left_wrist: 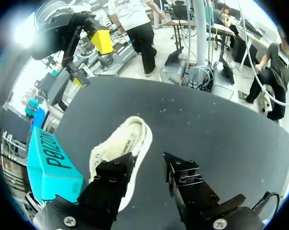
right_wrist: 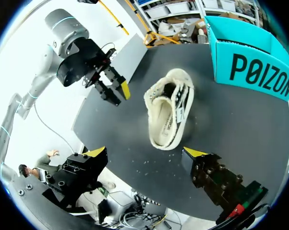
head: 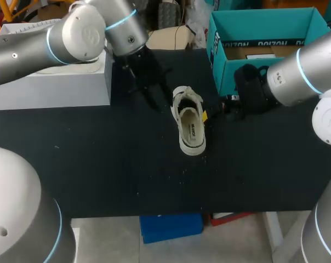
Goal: Take the shoe out of the shoebox, open the shoe tongue, remove and reinsert the insole, then place the shoe into the shoebox
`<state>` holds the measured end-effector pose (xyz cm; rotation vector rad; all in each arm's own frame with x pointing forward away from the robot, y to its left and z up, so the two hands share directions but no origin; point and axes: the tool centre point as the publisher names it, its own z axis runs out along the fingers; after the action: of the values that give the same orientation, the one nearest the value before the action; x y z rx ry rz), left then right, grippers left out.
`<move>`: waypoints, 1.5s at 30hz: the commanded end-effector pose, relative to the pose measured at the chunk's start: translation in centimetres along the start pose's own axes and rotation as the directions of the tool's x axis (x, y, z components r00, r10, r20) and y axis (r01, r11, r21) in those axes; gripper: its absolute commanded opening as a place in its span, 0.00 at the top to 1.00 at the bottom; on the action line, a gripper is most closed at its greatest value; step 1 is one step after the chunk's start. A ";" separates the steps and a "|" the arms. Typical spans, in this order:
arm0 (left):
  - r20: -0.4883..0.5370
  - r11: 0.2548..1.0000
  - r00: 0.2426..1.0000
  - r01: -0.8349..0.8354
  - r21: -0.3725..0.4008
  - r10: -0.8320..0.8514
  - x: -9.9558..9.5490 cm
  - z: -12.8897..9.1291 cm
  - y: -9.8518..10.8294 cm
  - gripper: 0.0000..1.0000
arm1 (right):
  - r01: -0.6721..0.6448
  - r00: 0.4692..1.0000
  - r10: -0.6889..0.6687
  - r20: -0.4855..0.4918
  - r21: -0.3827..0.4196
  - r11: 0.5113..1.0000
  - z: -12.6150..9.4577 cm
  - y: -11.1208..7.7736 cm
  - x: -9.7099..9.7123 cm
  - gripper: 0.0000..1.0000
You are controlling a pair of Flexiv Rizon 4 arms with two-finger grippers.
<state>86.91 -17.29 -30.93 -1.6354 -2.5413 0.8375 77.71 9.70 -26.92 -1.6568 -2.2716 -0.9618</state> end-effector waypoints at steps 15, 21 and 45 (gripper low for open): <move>-0.053 0.942 0.983 -0.185 -0.279 0.178 5.0 -2.4 -1.6 0.00 | -0.001 1.000 0.001 0.003 0.001 1.000 0.0 0.0 0.1 0.00; -0.044 0.938 0.979 -0.205 -0.278 0.201 4.2 -2.1 -1.5 0.00 | -0.001 1.000 0.001 0.003 0.001 1.000 0.0 0.0 0.1 0.00; -0.062 0.923 0.959 -0.283 -0.263 0.276 3.8 -2.4 -0.9 0.00 | -0.001 1.000 0.001 0.003 0.001 1.000 0.0 0.0 0.1 0.00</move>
<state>84.93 -13.44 -29.48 -2.1064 -2.5367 0.4853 77.71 9.70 -26.92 -1.6569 -2.2716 -0.9617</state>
